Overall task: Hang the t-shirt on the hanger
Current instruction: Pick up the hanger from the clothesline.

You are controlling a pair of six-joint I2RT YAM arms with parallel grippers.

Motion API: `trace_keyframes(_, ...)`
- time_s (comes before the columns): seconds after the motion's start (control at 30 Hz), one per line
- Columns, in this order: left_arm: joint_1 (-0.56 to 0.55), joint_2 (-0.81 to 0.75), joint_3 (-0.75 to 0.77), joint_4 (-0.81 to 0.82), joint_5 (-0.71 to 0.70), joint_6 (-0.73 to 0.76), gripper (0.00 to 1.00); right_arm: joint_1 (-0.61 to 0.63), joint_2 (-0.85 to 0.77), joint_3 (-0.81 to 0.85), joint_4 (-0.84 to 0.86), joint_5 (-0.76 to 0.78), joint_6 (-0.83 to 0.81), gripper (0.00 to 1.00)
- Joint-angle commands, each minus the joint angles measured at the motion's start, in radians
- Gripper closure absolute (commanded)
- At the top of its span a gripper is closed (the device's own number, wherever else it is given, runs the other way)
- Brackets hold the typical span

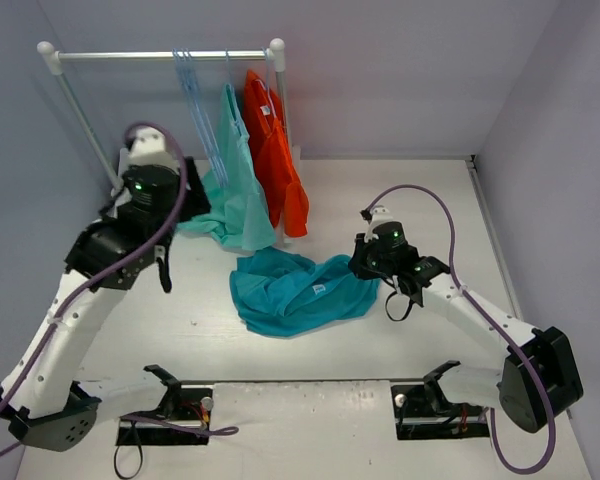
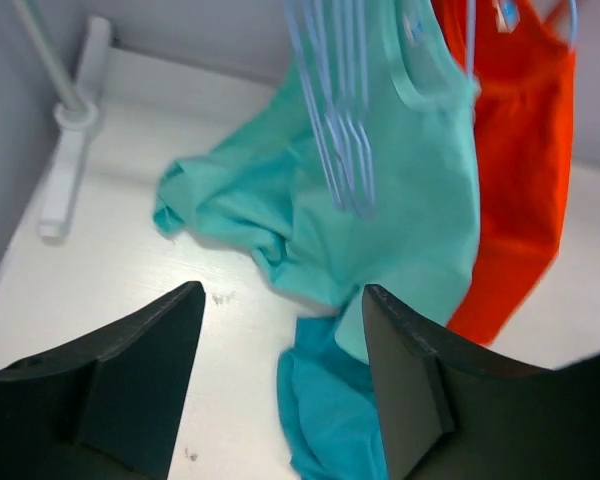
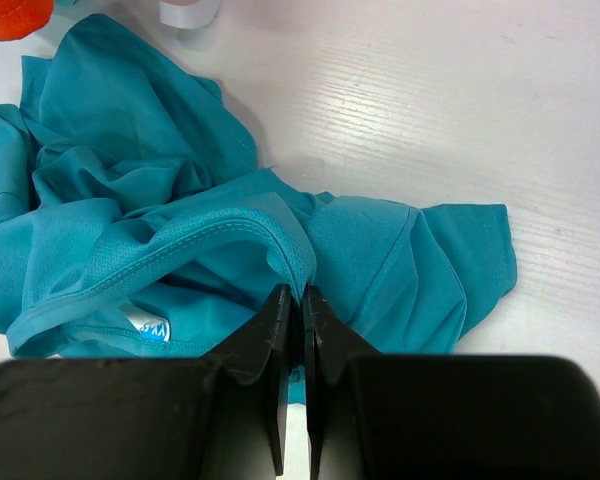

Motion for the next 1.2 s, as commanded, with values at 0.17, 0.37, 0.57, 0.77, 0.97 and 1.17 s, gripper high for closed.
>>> trace_keyframes(0.17, 0.321, 0.257, 0.339, 0.0, 0.175, 0.059, 0.45, 0.012, -0.003, 0.069, 0.045, -0.027, -0.015, 1.0)
trace_keyframes(0.37, 0.363, 0.426, 0.47, 0.024, 0.204, 0.104, 0.45, 0.017, -0.015, 0.057, 0.046, -0.052, -0.015, 1.0)
trace_keyframes(0.57, 0.364, 0.5, 0.499, 0.089, 0.233, 0.113, 0.45, 0.021, -0.035, 0.03, 0.045, -0.076, -0.018, 1.0)
trace_keyframes(0.77, 0.364, 0.548, 0.511, 0.124, 0.24, 0.126, 0.45, 0.021, -0.064, 0.004, 0.045, -0.082, -0.021, 1.0)
trace_keyframes(0.97, 0.364, 0.572, 0.508, 0.153, 0.249, 0.114, 0.45, 0.021, -0.078, -0.008, 0.045, -0.091, -0.018, 1.0)
trace_keyframes(1.17, 0.363, 0.603, 0.515, 0.165, 0.238, 0.111, 0.45, 0.021, -0.084, -0.012, 0.045, -0.091, -0.021, 1.0)
